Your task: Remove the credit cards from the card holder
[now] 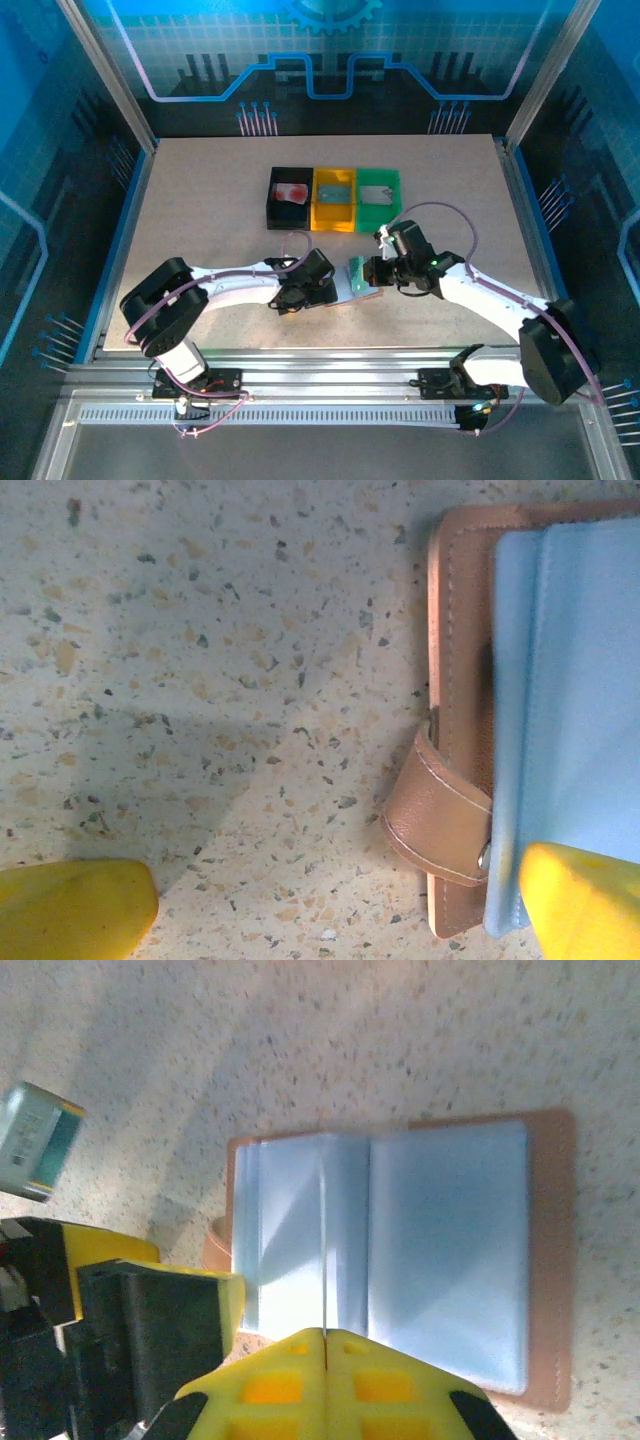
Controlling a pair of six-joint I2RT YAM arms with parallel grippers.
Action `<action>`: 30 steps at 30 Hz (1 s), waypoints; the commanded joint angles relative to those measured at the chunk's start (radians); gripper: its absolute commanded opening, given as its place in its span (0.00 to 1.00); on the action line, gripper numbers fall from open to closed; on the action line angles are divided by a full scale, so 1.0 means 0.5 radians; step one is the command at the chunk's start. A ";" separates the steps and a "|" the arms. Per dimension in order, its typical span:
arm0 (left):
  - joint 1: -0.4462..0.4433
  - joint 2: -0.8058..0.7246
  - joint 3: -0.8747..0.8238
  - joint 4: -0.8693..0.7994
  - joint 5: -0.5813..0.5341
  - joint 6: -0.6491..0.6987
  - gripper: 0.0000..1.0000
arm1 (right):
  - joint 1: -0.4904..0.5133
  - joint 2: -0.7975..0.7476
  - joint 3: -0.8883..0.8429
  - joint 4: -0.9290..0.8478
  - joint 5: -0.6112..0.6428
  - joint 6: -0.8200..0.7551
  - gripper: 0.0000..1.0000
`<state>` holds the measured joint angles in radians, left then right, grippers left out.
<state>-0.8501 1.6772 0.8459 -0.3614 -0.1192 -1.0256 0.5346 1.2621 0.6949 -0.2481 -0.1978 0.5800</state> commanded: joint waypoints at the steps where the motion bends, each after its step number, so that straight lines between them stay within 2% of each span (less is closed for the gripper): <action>1: 0.016 0.463 -0.264 0.560 0.490 0.029 0.99 | -0.037 -0.037 0.042 -0.114 0.031 -0.077 0.00; 7: 0.025 0.347 -0.287 0.568 0.506 0.066 0.99 | -0.066 -0.098 0.024 -0.068 -0.135 -0.083 0.00; 11: 0.125 -0.139 -0.429 0.700 0.552 0.161 0.99 | -0.074 -0.196 0.034 -0.029 -0.318 -0.094 0.00; 14: 0.264 -0.568 -0.478 0.690 0.623 0.346 0.99 | -0.079 -0.147 0.067 -0.010 -0.539 -0.160 0.00; 17: 0.413 -0.836 -0.469 0.671 0.792 0.499 0.99 | -0.079 -0.106 0.052 0.101 -0.749 -0.166 0.00; 21: 0.526 -1.005 -0.491 0.793 1.109 0.589 0.99 | -0.064 -0.040 0.077 0.182 -0.981 -0.178 0.00; 24: 0.534 -1.062 -0.560 0.905 1.194 0.574 0.99 | -0.051 -0.016 0.065 0.274 -1.086 -0.130 0.00; 28: 0.532 -1.045 -0.756 1.325 1.317 0.338 0.97 | -0.025 0.037 0.027 0.456 -1.214 -0.020 0.00; 30: 0.520 -1.038 -0.861 1.525 1.307 0.223 0.95 | 0.001 0.040 0.023 0.489 -1.206 0.007 0.00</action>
<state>-0.5873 1.1492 0.4717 0.2260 0.4679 -0.8341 0.5167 1.2724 0.7078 -0.0761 -0.7300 0.5499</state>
